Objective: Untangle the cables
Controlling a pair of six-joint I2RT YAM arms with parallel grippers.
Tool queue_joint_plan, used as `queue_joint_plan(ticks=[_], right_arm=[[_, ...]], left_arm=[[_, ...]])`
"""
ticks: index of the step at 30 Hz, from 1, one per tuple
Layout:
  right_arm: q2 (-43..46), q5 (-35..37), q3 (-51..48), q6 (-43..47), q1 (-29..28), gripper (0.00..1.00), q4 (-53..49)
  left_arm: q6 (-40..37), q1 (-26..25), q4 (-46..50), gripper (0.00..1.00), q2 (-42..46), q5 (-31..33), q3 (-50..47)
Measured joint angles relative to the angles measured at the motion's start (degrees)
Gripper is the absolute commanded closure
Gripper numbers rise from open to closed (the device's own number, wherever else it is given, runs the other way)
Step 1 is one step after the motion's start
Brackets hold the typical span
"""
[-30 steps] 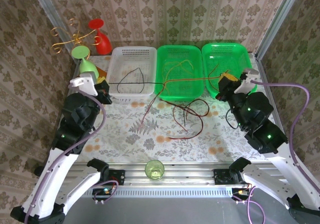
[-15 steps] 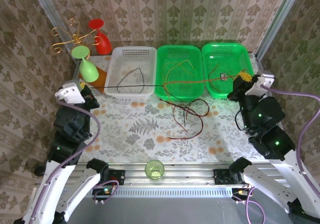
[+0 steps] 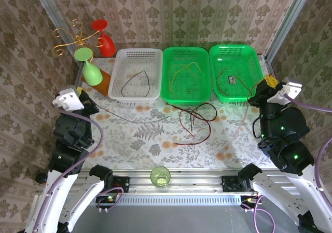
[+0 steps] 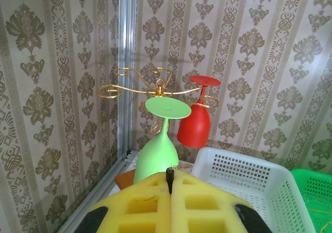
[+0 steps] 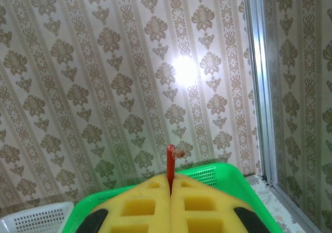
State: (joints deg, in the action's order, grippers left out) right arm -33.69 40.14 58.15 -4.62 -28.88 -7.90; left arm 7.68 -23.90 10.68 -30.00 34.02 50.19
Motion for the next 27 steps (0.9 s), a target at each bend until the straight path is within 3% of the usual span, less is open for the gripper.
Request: queue_joint_plan(ticks=[10, 17, 27], right_arm=[[-4.13, -1.31, 5.27, 3.34, 0.46, 1.00, 1.73], [-14.80, -4.90, 18.14, 9.01, 2.54, 1.00, 7.28], [-34.69, -12.87, 37.83, 9.07, 11.56, 1.00, 10.40]], left_arm=[[5.11, 0.00, 0.55, 1.00, -3.06, -7.50, -1.55], [11.37, 0.00, 0.50, 1.00, -6.27, -14.62, -5.29], [16.48, -0.07, 0.55, 1.00, -4.26, -17.00, -8.87]])
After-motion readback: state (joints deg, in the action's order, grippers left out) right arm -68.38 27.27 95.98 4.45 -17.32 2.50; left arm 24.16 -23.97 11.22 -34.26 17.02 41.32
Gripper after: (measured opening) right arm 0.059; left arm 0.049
